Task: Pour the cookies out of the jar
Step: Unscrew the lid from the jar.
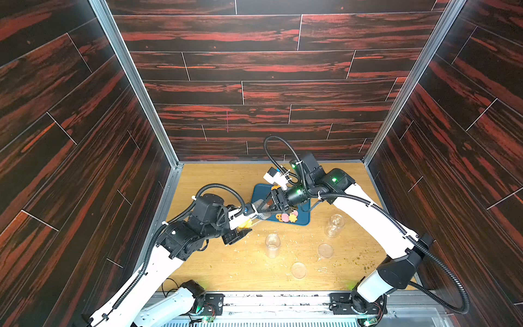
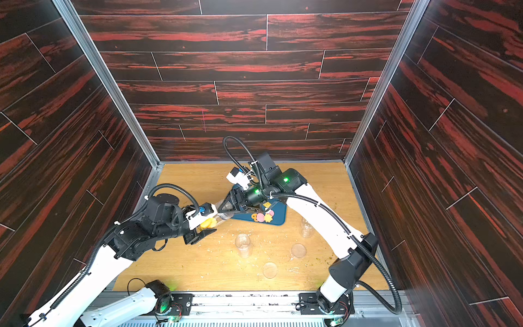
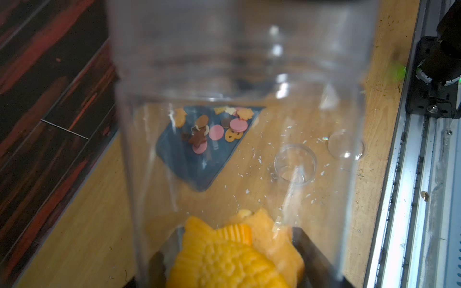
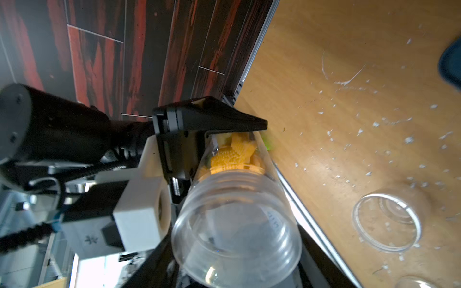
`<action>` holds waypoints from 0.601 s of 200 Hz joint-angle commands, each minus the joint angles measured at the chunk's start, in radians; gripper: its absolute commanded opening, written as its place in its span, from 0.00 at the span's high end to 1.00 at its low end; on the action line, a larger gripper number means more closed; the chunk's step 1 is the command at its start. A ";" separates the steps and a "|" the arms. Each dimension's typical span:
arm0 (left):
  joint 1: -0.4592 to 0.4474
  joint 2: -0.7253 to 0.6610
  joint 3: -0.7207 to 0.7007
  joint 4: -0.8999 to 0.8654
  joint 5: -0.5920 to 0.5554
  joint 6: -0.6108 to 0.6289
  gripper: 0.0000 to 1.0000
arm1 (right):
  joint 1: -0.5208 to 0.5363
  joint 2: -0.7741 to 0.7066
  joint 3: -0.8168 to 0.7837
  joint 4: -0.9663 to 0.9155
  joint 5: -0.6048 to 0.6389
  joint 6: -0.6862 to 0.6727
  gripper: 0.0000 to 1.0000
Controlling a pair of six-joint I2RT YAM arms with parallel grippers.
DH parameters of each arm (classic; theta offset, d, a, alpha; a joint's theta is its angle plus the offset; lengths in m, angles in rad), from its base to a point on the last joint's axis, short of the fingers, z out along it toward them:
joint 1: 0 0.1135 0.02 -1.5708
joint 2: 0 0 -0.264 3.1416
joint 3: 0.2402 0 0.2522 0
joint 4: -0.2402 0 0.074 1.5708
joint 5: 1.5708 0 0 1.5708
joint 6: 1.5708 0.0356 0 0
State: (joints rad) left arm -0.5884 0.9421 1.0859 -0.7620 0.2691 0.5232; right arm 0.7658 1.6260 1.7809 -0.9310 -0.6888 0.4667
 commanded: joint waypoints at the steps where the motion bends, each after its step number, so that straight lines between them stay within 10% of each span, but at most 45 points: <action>1: 0.000 0.007 0.012 -0.010 0.052 0.004 0.48 | 0.007 -0.036 -0.050 0.010 0.100 -0.127 0.38; 120: 0.000 0.047 0.027 -0.019 0.065 0.021 0.49 | -0.029 -0.084 -0.117 0.086 0.137 -0.319 0.35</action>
State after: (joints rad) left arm -0.5865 1.0012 1.0863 -0.7944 0.2878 0.5228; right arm 0.7681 1.5578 1.6444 -0.8284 -0.5831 0.1974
